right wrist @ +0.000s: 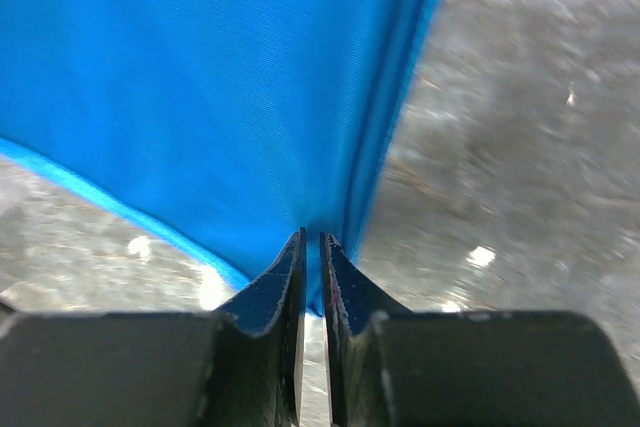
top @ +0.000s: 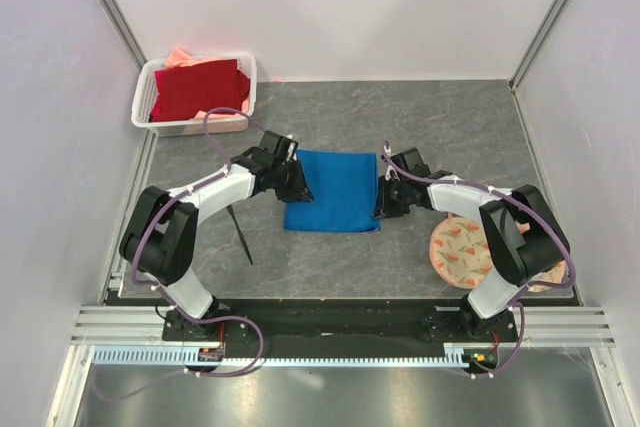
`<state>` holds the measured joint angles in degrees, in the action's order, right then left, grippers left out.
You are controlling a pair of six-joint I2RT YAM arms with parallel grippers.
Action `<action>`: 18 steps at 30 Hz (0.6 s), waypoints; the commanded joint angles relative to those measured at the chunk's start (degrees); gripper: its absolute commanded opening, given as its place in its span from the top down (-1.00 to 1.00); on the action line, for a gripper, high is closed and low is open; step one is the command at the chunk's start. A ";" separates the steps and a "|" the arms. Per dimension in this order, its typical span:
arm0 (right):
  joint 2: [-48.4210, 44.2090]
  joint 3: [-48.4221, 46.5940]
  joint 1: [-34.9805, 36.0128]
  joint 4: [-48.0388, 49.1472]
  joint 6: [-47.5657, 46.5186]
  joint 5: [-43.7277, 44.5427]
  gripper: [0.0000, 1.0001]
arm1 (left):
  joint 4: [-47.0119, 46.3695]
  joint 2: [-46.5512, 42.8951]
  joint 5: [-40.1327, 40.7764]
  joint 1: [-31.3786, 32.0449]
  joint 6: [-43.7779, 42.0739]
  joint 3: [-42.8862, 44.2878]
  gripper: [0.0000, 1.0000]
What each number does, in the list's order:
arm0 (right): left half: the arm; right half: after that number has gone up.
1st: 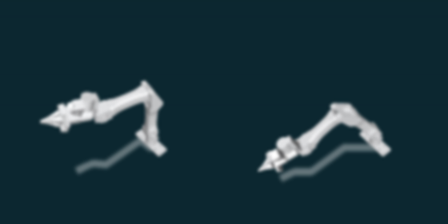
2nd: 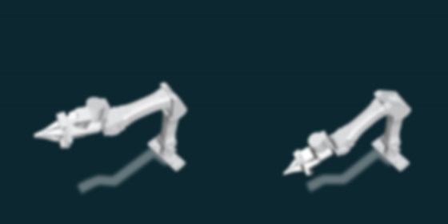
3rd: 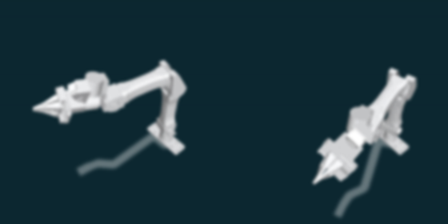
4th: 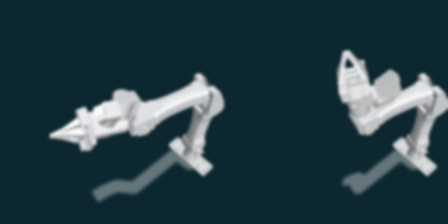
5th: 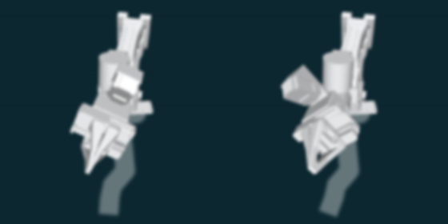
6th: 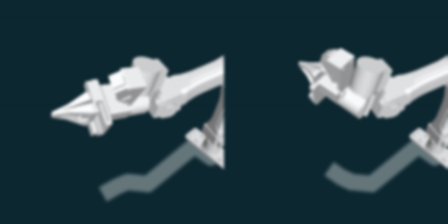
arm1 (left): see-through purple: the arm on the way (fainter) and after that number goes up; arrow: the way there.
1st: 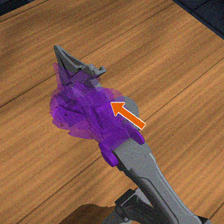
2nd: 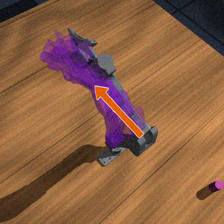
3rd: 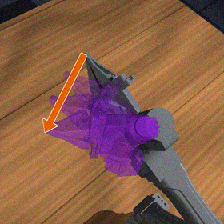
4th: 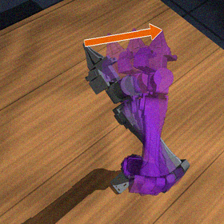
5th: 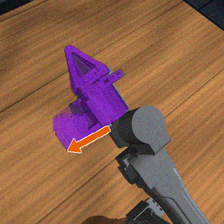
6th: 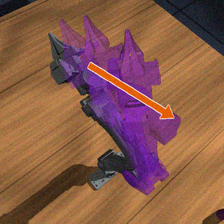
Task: Fold the napkin into a case and place the utensils inside
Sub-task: Smooth out the lower triangle-folded napkin at the center of the board.
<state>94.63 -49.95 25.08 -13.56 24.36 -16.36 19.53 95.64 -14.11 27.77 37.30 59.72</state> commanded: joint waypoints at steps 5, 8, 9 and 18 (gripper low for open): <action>-2.26 2.41 -0.82 -0.67 -1.60 3.70 0.59 | -0.46 -7.12 -0.74 -0.35 0.05 -2.68 0.50; -3.74 1.88 -0.74 -1.90 -2.39 4.49 0.54 | 0.24 -9.41 -1.53 -1.05 0.14 -3.12 0.49; -4.27 1.62 -0.74 -3.39 -2.56 5.97 0.53 | 0.33 -10.37 -1.88 -1.49 0.23 -3.21 0.49; -10.08 -3.57 2.78 -9.82 -5.38 14.26 0.29 | 2.53 -17.14 -3.47 -5.52 0.67 -3.56 0.48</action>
<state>87.26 -48.84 25.56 -21.12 20.78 -5.67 21.26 82.65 -15.97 24.08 37.30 56.25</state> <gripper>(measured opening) 0.325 0.256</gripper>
